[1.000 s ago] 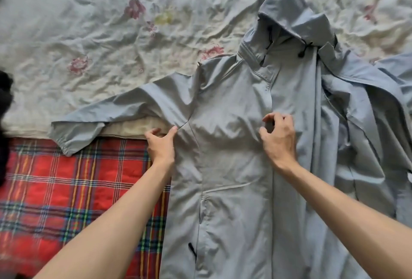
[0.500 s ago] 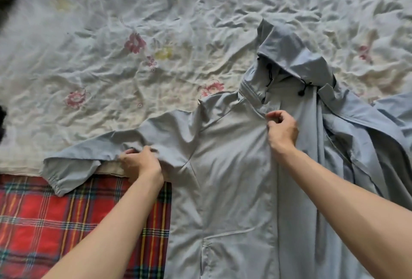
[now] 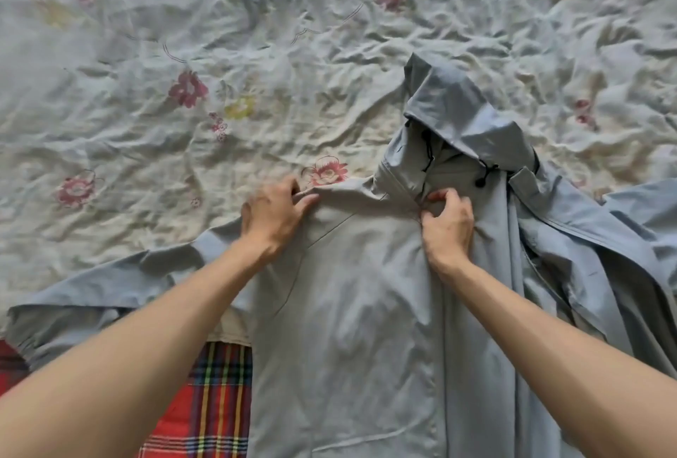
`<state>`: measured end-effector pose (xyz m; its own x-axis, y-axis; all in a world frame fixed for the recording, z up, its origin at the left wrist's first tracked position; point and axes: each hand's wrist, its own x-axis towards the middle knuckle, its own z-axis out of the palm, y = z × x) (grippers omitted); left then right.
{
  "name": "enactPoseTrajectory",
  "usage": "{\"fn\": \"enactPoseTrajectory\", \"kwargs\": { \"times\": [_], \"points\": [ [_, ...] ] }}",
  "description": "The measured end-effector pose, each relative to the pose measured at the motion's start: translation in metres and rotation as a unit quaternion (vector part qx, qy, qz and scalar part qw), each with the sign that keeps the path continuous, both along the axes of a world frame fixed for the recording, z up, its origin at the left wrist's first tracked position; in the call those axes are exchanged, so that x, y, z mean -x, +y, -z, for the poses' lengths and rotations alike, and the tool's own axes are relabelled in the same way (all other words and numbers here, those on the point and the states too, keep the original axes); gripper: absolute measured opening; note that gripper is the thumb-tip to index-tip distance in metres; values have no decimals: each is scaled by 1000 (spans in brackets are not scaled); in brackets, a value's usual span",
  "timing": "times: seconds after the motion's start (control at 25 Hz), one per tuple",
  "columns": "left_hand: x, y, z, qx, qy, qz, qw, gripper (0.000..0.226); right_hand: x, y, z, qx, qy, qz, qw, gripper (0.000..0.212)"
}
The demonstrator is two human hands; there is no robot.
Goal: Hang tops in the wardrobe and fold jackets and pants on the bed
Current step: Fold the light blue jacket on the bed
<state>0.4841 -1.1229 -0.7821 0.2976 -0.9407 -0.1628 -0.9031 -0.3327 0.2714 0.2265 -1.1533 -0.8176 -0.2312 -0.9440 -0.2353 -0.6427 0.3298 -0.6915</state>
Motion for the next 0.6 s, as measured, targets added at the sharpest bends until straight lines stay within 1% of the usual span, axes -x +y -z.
{"fn": "enactPoseTrajectory", "kwargs": {
  "times": [0.04, 0.08, 0.12, 0.16, 0.2, 0.24, 0.28, 0.32, 0.36, 0.4, 0.44, 0.48, 0.52, 0.56, 0.6],
  "points": [
    [9, 7, 5, 59, -67, 31, 996, 28, -3, -5, -5, 16, 33, 2, 999, 33],
    [24, 15, 10, 129, -95, 89, 983, 34, -5, -13, -13, 25, 74, -9, 997, 39],
    [42, 22, 15, 178, -87, 166, 966, 40, -7, -26, -21, 17, 114, -33, 993, 44],
    [60, 28, 24, 189, -74, 242, 949, 48, -9, -42, -26, -15, 138, -58, 989, 46],
    [76, 35, 37, 173, -71, 289, 939, 57, -10, -59, -36, -56, 138, -72, 986, 50],
    [88, 40, 50, 146, -74, 300, 940, 64, -12, -76, -44, -98, 97, -68, 988, 50],
    [95, 42, 62, 119, -81, 290, 946, 69, -13, -90, -51, -143, 6, -56, 988, 43],
    [99, 43, 71, 103, -84, 274, 953, 72, -14, -101, -56, -188, -84, -44, 978, 29],
    [99, 42, 77, 90, -83, 261, 958, 73, -16, -107, -59, -221, -139, -36, 965, 19],
    [99, 41, 81, 80, -80, 256, 960, 74, -17, -111, -61, -229, -159, -33, 960, 19],
    [99, 41, 82, 71, -76, 256, 961, 74, -17, -114, -59, -213, -172, -32, 961, 18],
    [98, 40, 83, 65, -78, 255, 962, 74, -18, -117, -57, -174, -152, -38, 972, 16],
    [99, 40, 83, 57, -83, 254, 962, 73, -16, -117, -54, -134, -83, -57, 986, 21],
    [100, 40, 83, 52, -88, 252, 962, 73, -15, -111, -52, -103, 8, -67, 992, 29],
    [101, 40, 83, 45, -92, 248, 963, 72, -12, -100, -49, -68, 75, -69, 993, 32]
  ]
}}
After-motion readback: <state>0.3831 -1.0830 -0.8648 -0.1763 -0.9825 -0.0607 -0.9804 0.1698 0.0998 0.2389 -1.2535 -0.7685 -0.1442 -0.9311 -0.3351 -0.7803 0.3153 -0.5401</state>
